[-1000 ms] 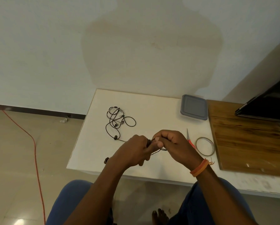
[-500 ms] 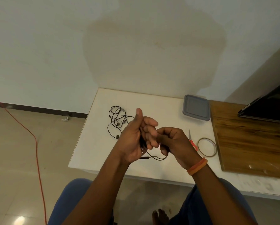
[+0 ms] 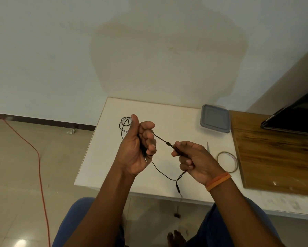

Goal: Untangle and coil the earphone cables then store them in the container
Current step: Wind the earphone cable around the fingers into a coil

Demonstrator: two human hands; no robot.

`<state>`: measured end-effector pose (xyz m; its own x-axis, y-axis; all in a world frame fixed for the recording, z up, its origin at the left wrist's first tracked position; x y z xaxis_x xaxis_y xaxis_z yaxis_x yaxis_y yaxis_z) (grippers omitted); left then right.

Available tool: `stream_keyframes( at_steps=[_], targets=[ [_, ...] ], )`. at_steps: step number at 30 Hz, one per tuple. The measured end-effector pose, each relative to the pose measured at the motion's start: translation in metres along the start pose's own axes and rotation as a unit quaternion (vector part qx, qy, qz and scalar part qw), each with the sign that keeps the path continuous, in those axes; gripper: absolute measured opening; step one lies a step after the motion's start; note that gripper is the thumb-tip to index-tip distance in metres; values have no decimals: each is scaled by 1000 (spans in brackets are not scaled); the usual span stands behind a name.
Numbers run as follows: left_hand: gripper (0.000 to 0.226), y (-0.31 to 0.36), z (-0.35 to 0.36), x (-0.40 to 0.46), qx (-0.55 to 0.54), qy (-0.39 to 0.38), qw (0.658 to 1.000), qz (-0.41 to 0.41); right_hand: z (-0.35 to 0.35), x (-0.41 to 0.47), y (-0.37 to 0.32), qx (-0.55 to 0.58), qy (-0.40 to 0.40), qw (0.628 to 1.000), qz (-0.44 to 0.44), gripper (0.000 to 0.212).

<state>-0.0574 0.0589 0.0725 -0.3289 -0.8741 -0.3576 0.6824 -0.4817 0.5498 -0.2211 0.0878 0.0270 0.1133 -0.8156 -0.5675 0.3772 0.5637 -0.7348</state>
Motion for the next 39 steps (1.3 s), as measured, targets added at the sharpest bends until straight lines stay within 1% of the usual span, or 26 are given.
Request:
stream_keyframes(
  at_steps=[2, 4, 9, 12, 14, 16, 18, 20, 21, 23, 24, 25, 26, 27, 29, 31, 34, 35, 36, 37, 38, 39],
  targets=[
    [67, 2, 0, 0, 7, 10, 1000, 20, 4, -2, -2, -23, -20, 999, -20, 19],
    [65, 5, 2, 1, 3, 9, 999, 40, 9, -4, -3, -75, -34, 996, -45, 21],
    [56, 10, 6, 5, -18, -6, 995, 94, 22, -9, -5, -194, -47, 974, -111, 19],
    [42, 10, 1, 9, 14, 20, 991, 129, 30, -12, -2, -259, -64, 956, -120, 18],
    [51, 6, -5, 12, 75, 55, 985, 146, 33, -13, -1, -312, -56, 940, -129, 18],
    [59, 1, -7, 11, 173, 74, 968, 164, 36, -13, -1, -365, -51, 918, -146, 19],
    [61, -7, -7, 10, 302, 78, 933, 181, 38, -15, -2, -405, -52, 897, -169, 17],
    [61, -13, -5, 12, 423, 75, 883, 190, 37, -16, -5, -425, -48, 884, -190, 14],
    [61, -16, -1, 14, 467, 69, 863, 180, 35, -17, -7, -429, -46, 880, -198, 12],
    [57, -27, 2, 16, 530, 46, 836, 133, 32, -19, -13, -437, -46, 874, -208, 10],
    [49, -33, 1, 16, 566, 28, 817, 109, 31, -21, -16, -447, -48, 868, -212, 10],
    [36, -36, 0, 14, 605, 10, 791, 90, 30, -23, -20, -466, -51, 856, -217, 11],
    [24, -40, -1, 11, 630, -8, 773, 72, 30, -24, -23, -494, -53, 839, -222, 13],
    [24, -42, -1, 8, 638, -26, 768, 52, 29, -25, -25, -525, -56, 819, -225, 14],
    [41, -43, 2, 1, 634, -49, 771, 30, 29, -29, -32, -568, -70, 787, -232, 11],
    [56, -41, 9, -4, 639, -58, 767, 30, 31, -34, -38, -580, -84, 772, -246, 6],
    [86, -45, 9, -6, 631, -89, 770, -17, 36, -39, -45, -579, -75, 756, -297, 5],
    [94, -47, 7, -6, 632, -108, 767, -33, 36, -40, -47, -567, -66, 758, -314, 3],
    [97, -49, 6, -7, 632, -129, 762, -49, 35, -40, -50, -550, -58, 764, -331, 3],
    [93, -49, 7, -8, 632, -147, 758, -65, 33, -40, -52, -529, -52, 774, -345, 5],
    [85, -48, 7, -9, 624, -161, 761, -79, 30, -39, -53, -501, -49, 790, -350, 8],
    [76, -46, 8, -10, 608, -172, 769, -95, 27, -37, -53, -466, -47, 814, -343, 11]
  ],
)
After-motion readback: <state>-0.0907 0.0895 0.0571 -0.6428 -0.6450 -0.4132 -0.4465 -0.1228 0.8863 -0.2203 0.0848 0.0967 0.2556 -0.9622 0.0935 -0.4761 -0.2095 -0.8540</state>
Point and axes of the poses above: each hand's wrist, its own x-axis towards the middle knuckle, its own z-axis out of the palm, y = z × x, the point moved 5 cm from there along x, towards the middle knuckle, and after that the axes turned 2 degrees about x, right-handed, at the moved point
